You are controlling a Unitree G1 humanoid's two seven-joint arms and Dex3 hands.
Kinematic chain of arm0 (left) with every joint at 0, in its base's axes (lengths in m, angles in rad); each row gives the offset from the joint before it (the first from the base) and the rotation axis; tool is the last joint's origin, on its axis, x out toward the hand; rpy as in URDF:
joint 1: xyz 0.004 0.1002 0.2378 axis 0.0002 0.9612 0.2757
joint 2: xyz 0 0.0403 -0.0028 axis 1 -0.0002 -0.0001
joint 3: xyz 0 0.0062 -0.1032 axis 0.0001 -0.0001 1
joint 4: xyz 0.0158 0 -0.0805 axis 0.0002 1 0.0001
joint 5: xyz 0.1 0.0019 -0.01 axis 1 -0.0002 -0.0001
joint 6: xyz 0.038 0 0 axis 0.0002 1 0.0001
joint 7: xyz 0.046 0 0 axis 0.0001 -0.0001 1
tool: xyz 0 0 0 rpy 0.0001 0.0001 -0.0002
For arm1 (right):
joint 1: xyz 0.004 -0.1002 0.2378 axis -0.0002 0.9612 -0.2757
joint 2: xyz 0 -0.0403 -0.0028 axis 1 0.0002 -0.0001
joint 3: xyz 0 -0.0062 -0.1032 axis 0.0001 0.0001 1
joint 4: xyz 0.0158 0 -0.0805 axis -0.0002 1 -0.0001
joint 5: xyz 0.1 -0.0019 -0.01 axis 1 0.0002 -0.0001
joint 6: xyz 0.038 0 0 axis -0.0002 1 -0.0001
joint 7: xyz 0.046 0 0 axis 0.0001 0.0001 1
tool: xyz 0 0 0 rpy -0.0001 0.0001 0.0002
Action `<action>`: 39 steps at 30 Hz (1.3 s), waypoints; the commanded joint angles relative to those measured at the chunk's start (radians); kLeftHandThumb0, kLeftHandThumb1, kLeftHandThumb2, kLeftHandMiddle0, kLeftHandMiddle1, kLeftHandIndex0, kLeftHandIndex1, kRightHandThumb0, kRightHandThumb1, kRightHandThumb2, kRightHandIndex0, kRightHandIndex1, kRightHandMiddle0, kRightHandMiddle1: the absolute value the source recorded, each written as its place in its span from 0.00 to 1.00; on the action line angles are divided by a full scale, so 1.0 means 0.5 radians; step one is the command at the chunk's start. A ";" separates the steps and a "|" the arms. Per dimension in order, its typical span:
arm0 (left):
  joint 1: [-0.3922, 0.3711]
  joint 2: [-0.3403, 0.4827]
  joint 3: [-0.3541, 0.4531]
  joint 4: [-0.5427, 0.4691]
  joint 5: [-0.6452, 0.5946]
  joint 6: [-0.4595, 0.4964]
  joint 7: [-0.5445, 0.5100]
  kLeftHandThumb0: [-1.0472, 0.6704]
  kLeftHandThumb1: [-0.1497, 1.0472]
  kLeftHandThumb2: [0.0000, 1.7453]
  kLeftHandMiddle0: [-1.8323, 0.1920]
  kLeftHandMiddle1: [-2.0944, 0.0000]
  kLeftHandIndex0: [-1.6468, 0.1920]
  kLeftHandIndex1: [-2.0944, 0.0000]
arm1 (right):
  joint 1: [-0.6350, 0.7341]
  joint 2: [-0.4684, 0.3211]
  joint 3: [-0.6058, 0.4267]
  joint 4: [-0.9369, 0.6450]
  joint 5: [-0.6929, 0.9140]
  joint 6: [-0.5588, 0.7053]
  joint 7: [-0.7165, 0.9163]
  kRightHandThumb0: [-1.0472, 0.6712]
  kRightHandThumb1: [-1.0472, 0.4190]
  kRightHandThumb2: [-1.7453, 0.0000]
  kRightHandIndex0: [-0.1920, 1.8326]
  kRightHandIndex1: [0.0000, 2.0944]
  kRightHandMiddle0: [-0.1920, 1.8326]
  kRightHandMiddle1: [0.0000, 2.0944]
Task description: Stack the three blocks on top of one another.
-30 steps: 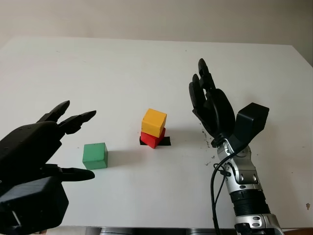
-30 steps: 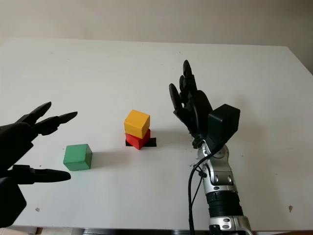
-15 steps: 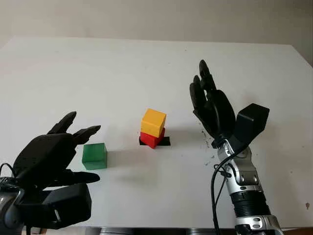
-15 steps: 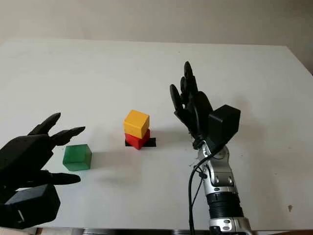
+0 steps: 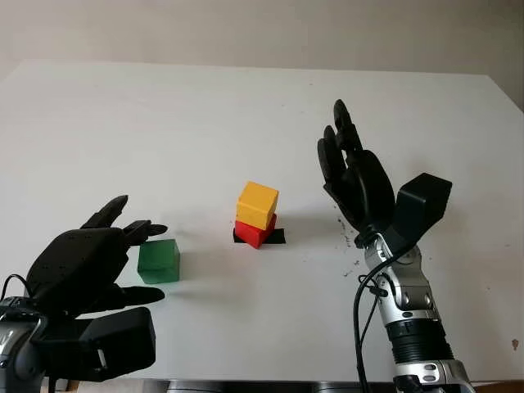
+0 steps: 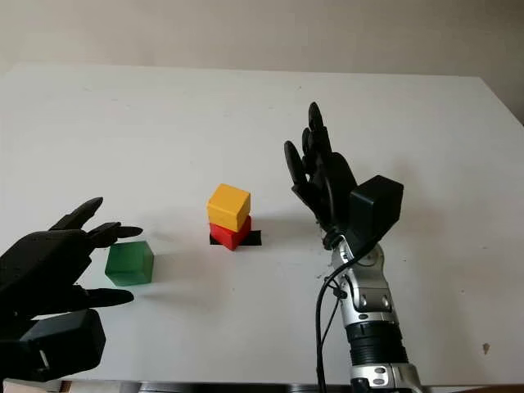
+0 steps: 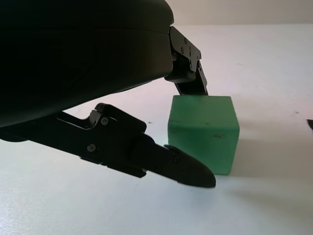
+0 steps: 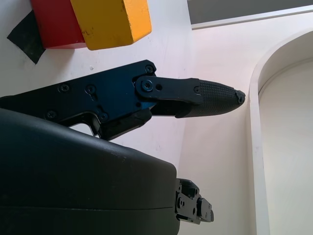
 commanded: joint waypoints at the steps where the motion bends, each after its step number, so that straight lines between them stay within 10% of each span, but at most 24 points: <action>1: 0.021 -0.031 0.038 0.014 -0.051 -0.041 0.044 0.39 1.00 0.08 0.85 0.97 0.86 0.39 | -0.009 -0.017 -0.006 -0.018 0.006 0.005 0.001 0.20 0.00 0.74 0.00 0.01 0.01 0.03; 23: -0.072 0.057 0.259 0.027 -0.340 -0.169 -0.033 0.43 1.00 0.10 0.77 0.97 0.88 0.29 | -0.020 -0.008 -0.005 0.003 -0.005 -0.026 -0.002 0.20 0.00 0.74 0.00 0.02 0.02 0.03; 32: -0.699 0.485 0.283 0.130 -0.657 -0.158 -0.450 0.39 1.00 0.07 0.73 0.97 0.77 0.33 | -0.062 0.006 0.001 0.094 0.000 -0.104 0.037 0.20 0.00 0.74 0.00 0.01 0.01 0.02; 39: -1.309 0.469 0.046 0.374 -0.906 0.012 -0.594 0.40 0.96 0.03 0.73 0.98 0.69 0.36 | -0.089 0.007 0.008 0.175 -0.019 -0.188 0.050 0.19 0.00 0.74 0.00 0.00 0.00 0.02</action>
